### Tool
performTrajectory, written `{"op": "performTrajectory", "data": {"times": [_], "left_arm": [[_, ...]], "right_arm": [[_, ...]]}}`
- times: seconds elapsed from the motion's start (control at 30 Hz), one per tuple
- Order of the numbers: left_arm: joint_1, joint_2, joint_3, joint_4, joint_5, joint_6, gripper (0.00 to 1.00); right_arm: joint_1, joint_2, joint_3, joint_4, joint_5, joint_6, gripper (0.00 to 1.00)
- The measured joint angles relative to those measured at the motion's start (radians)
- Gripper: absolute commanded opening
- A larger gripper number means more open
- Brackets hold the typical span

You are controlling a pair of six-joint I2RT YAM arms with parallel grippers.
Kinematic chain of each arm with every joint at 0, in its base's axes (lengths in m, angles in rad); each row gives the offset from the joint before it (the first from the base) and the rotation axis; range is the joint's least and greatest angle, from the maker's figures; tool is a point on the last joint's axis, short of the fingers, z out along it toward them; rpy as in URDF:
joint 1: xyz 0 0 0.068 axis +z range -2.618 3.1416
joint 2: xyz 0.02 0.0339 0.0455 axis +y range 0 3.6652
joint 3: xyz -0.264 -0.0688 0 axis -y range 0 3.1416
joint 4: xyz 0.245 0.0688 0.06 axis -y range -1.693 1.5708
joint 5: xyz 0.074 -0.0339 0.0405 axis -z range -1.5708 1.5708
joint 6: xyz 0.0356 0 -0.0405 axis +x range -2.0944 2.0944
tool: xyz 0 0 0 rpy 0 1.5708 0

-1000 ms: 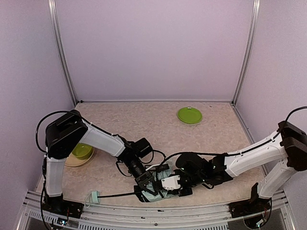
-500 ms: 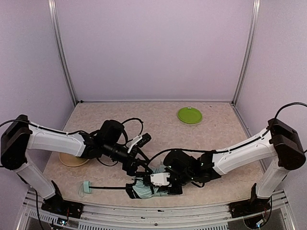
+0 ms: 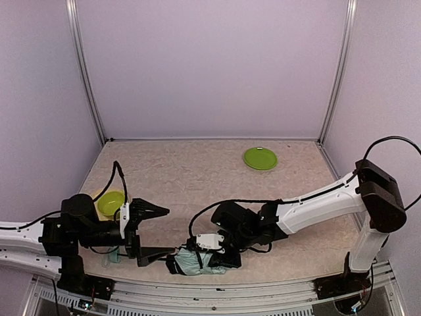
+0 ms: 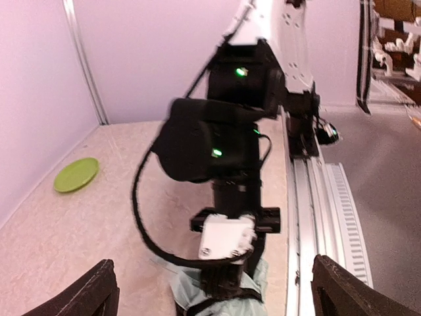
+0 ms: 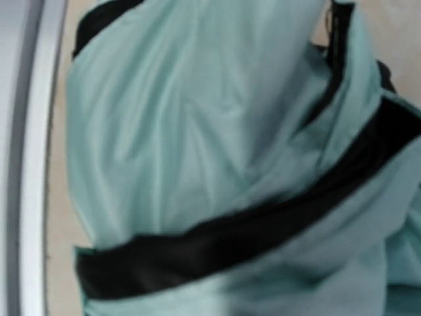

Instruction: Put away the umbrella

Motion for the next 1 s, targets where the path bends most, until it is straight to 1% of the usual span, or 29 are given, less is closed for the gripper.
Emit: {"op": "performTrajectory", "data": {"times": [0.1,0.2,0.27,0.33,0.47,0.57,0.7,0.8,1.0], "left_arm": [[-0.153,0.080,0.066,-0.142,-0.129,0.051,0.99],[-0.267,0.205,0.129,-0.254,-0.204,0.091,0.99],[-0.315,0.295,0.163,-0.317,-0.234,0.121,0.99],[-0.333,0.400,0.198,-0.372,-0.274,0.156,0.99],[-0.326,0.592,0.261,-0.445,-0.343,0.215,0.99],[-0.294,0.678,0.297,-0.482,-0.357,0.262,0.99],[-0.232,0.752,0.337,-0.519,-0.365,0.325,0.99],[-0.215,0.810,0.362,-0.537,-0.375,0.368,0.99],[-0.179,0.839,0.390,-0.549,-0.341,0.409,0.99]], "right_arm": [[-0.015,0.021,0.017,-0.008,-0.059,0.045,0.12],[-0.029,0.035,0.023,-0.004,-0.107,0.082,0.13],[-0.040,0.042,0.023,0.001,-0.135,0.104,0.13],[-0.049,0.047,0.023,0.005,-0.157,0.123,0.14],[-0.059,0.053,0.019,0.017,-0.184,0.145,0.15],[-0.064,0.057,0.016,0.026,-0.198,0.158,0.15],[-0.076,0.063,0.005,0.055,-0.233,0.185,0.16],[-0.083,0.068,-0.004,0.082,-0.257,0.203,0.16],[-0.100,0.082,-0.002,0.098,-0.302,0.230,0.16]]}}
